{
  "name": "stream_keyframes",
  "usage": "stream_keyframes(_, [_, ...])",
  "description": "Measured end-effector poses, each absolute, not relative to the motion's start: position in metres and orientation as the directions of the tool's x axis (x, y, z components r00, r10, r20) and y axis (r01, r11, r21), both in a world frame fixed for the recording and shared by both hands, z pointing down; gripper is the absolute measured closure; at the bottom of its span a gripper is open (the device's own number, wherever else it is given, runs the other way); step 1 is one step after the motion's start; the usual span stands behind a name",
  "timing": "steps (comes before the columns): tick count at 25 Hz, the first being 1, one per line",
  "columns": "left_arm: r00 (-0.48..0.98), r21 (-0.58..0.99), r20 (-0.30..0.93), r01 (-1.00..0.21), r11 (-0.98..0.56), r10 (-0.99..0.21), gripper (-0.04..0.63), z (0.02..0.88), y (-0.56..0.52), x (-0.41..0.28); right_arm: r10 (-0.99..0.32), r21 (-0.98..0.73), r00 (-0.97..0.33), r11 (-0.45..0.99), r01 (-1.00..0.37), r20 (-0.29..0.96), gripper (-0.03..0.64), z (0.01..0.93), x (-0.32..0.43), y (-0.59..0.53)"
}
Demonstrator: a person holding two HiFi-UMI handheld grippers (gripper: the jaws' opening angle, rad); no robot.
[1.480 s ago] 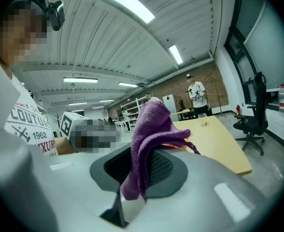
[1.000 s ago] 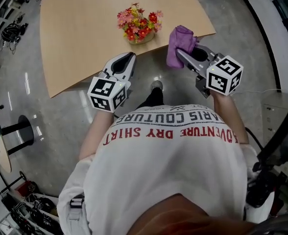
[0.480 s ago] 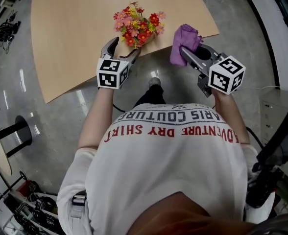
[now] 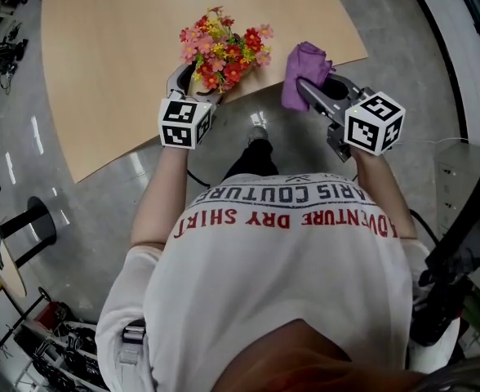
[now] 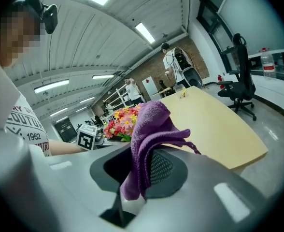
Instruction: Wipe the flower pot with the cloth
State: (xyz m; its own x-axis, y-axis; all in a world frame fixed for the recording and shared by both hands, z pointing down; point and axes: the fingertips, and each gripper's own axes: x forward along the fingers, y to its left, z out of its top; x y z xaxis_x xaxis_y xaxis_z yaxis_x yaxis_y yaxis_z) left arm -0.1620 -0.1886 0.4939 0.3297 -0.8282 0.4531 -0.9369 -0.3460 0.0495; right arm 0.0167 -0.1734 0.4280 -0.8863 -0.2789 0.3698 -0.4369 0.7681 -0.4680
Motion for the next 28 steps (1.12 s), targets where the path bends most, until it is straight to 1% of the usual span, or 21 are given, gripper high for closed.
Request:
stream_keyframes(6, [0.352, 0.048, 0.435, -0.928, -0.369, -0.829, 0.235, 0.497, -0.194, -0.162, -0.265, -0.494, -0.890, 0.755, -0.431, 0.371, 0.571, 0.443, 0.007, -0.195])
stream_keyframes(11, [0.380, 0.049, 0.429, -0.916, -0.399, -0.819, 0.239, 0.494, -0.186, -0.155, -0.237, -0.508, -0.905, 0.764, -0.398, 0.352, 0.571, 0.441, -0.004, -0.209])
stream_keyframes(15, [0.403, 0.052, 0.429, -0.905, -0.423, -0.809, 0.239, 0.494, -0.188, -0.157, -0.211, -0.501, -0.907, 0.777, -0.382, 0.364, 0.571, 0.443, -0.026, -0.230])
stream_keyframes(20, [0.432, 0.051, 0.432, -0.888, -0.457, -0.792, 0.241, 0.499, -0.184, -0.149, -0.153, -0.528, -0.917, 0.778, -0.341, 0.367, 0.571, 0.462, -0.043, -0.237])
stream_keyframes(24, [0.447, 0.059, 0.433, -0.881, -0.470, -0.783, 0.241, 0.496, -0.188, -0.160, -0.091, -0.547, -0.920, 0.780, -0.304, 0.381, 0.571, 0.473, -0.071, -0.238])
stream_keyframes(28, [0.456, 0.064, 0.431, -0.876, -0.478, -0.779, 0.241, 0.494, -0.190, -0.166, -0.068, -0.559, -0.913, 0.772, -0.303, 0.402, 0.571, 0.483, -0.084, -0.238])
